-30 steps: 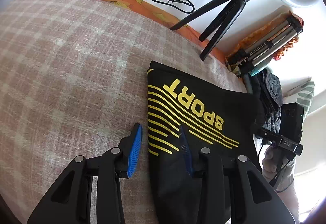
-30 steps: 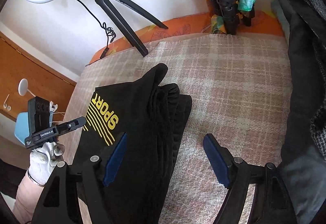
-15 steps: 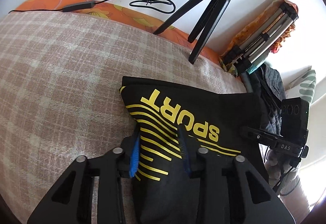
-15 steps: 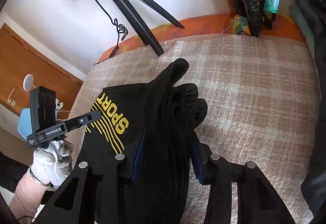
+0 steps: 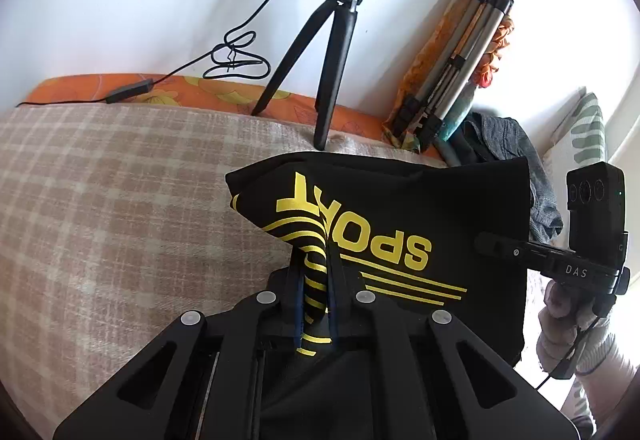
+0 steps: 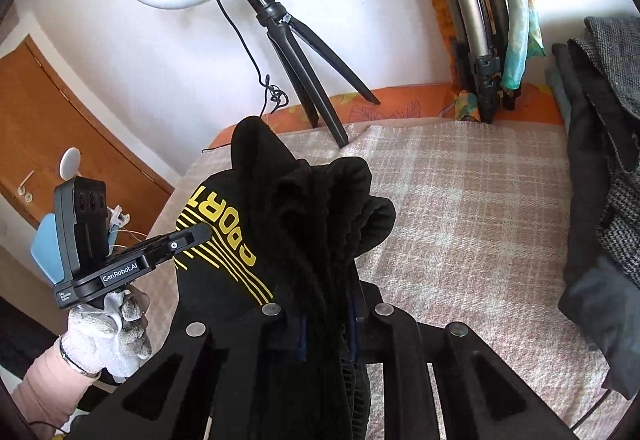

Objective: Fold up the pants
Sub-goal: 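Grasp the folded pants bundle with the left gripper and lift it, then carry the pants with the left gripper onto the clothes stack and release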

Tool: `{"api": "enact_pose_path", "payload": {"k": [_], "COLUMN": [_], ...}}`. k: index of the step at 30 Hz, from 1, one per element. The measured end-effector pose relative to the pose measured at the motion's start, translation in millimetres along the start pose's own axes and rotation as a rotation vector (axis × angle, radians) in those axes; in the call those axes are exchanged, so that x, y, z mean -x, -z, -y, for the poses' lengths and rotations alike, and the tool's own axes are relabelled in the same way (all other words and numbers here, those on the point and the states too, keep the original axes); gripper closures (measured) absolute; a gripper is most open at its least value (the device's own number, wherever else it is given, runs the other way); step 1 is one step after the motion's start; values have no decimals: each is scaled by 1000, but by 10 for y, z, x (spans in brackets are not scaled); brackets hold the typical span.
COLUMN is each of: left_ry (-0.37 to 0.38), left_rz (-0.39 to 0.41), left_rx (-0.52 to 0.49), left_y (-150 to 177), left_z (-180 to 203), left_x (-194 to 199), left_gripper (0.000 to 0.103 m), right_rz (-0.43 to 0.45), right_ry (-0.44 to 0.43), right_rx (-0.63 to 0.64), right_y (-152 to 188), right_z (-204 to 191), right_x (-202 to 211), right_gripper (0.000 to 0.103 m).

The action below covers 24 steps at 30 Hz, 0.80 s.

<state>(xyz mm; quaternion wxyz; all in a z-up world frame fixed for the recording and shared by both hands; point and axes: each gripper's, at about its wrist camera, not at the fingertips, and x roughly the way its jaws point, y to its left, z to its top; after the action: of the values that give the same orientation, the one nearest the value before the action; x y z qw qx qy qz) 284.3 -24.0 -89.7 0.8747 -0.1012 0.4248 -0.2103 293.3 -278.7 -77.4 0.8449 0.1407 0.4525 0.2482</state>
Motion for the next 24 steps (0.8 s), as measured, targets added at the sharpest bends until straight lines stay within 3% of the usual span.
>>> {"api": "enact_pose_path", "payload": {"k": [12, 24], "left_ry": [92, 240], "left_rz": [132, 195], "left_rx": [-162, -287], "left_y": [-148, -498], "left_z": [888, 2011], "left_x": [581, 498], "left_gripper": [96, 96], "right_rz": [178, 345], "right_ry": [54, 162], "right_rx": [42, 23], "right_y": [52, 35], "right_z": [-75, 299], "right_x": [1109, 2358], "right_gripper": [91, 91]}}
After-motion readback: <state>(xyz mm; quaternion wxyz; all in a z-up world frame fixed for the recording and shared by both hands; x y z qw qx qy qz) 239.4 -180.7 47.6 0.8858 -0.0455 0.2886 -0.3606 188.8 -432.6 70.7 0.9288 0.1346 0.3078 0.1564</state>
